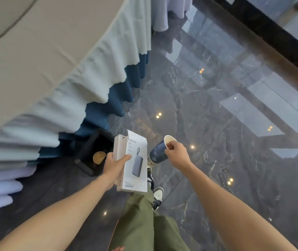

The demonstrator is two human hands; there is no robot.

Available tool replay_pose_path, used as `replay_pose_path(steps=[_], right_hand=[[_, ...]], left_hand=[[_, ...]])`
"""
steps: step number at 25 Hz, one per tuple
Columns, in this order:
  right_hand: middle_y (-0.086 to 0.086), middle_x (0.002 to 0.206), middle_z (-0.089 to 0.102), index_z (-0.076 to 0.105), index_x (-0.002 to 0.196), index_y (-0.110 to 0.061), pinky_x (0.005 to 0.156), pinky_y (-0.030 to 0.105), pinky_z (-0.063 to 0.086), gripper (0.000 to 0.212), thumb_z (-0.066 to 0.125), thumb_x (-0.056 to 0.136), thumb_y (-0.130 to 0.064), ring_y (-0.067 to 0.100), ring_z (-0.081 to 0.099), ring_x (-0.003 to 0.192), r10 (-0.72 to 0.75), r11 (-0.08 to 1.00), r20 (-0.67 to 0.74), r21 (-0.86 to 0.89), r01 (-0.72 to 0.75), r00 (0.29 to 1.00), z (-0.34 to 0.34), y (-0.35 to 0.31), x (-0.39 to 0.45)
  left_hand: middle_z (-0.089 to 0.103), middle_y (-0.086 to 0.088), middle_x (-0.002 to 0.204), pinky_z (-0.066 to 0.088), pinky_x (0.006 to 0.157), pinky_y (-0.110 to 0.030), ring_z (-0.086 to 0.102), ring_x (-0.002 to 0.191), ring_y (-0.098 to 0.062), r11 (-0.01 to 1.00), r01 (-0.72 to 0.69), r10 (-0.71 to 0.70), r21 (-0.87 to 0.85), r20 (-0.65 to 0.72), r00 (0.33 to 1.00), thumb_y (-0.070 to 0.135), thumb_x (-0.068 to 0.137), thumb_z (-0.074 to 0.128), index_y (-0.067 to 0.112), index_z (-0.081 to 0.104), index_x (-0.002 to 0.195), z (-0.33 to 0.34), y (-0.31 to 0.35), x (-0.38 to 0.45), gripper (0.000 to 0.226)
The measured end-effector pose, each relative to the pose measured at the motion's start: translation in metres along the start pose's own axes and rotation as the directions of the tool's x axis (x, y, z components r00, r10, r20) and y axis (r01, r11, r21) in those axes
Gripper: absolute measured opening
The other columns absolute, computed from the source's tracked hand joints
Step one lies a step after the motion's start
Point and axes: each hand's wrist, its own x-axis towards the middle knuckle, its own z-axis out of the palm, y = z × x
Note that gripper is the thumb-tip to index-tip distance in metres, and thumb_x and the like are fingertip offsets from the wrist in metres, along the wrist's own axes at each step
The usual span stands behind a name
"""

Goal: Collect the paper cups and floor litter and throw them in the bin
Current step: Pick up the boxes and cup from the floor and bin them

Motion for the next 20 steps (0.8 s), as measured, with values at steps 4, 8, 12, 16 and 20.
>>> replay_pose_path(steps=[4, 8, 12, 16, 20], right_hand=[[0.01, 0.086, 0.06, 0.052, 0.076, -0.02, 0.051, 0.027, 0.034, 0.019, 0.049, 0.085, -0.004, 0.026, 0.054, 0.072, -0.061, 0.997, 0.01, -0.052, 0.062, 0.998, 0.047, -0.024, -0.028], [0.006, 0.09, 0.058, 0.052, 0.086, -0.018, 0.054, 0.027, 0.035, 0.015, 0.046, 0.089, -0.005, 0.026, 0.053, 0.077, -0.096, 0.993, 0.001, -0.068, 0.096, 0.995, 0.104, -0.042, -0.044], [0.004, 0.088, 0.059, 0.061, 0.094, -0.016, 0.05, 0.024, 0.034, 0.014, 0.049, 0.093, -0.01, 0.015, 0.049, 0.061, -0.069, 0.997, 0.02, -0.019, 0.069, 0.997, 0.162, -0.059, -0.039], [0.012, 0.098, 0.067, 0.07, 0.108, -0.011, 0.059, 0.03, 0.041, 0.023, 0.054, 0.092, -0.012, 0.02, 0.055, 0.071, -0.047, 0.999, 0.007, 0.009, 0.047, 0.999, 0.225, -0.089, -0.014], [0.012, 0.107, 0.065, 0.069, 0.117, -0.01, 0.059, 0.03, 0.047, 0.027, 0.055, 0.095, -0.015, 0.025, 0.062, 0.08, -0.032, 0.999, 0.018, -0.023, 0.033, 0.999, 0.284, -0.128, 0.013]], left_hand=[[0.065, 0.002, 0.107, 0.049, 0.062, -0.033, 0.067, 0.092, -0.019, 0.993, 0.06, -0.072, -0.098, -0.128, 0.989, 0.043, 0.082, 0.081, 0.021, 0.047, 0.121, -0.064, -0.057, -0.031, 0.056], [0.066, -0.003, 0.111, 0.052, 0.065, -0.037, 0.069, 0.094, -0.023, 0.976, 0.137, -0.171, -0.172, -0.203, 0.964, 0.044, 0.084, 0.08, 0.018, 0.048, 0.125, -0.124, -0.109, -0.035, 0.058], [0.07, -0.004, 0.108, 0.051, 0.06, -0.035, 0.071, 0.09, -0.025, 0.946, 0.219, -0.272, -0.237, -0.22, 0.937, 0.049, 0.084, 0.078, 0.019, 0.051, 0.126, -0.172, -0.142, -0.02, 0.058], [0.069, -0.003, 0.11, 0.051, 0.063, -0.035, 0.07, 0.091, -0.025, 0.948, 0.227, -0.264, -0.221, -0.156, 0.952, 0.049, 0.088, 0.076, 0.02, 0.05, 0.127, -0.219, -0.164, 0.005, 0.055], [0.068, -0.001, 0.112, 0.056, 0.071, -0.04, 0.07, 0.096, -0.024, 0.955, 0.242, -0.263, -0.172, -0.112, 0.958, 0.049, 0.089, 0.075, 0.024, 0.048, 0.128, -0.268, -0.167, 0.034, 0.054]])
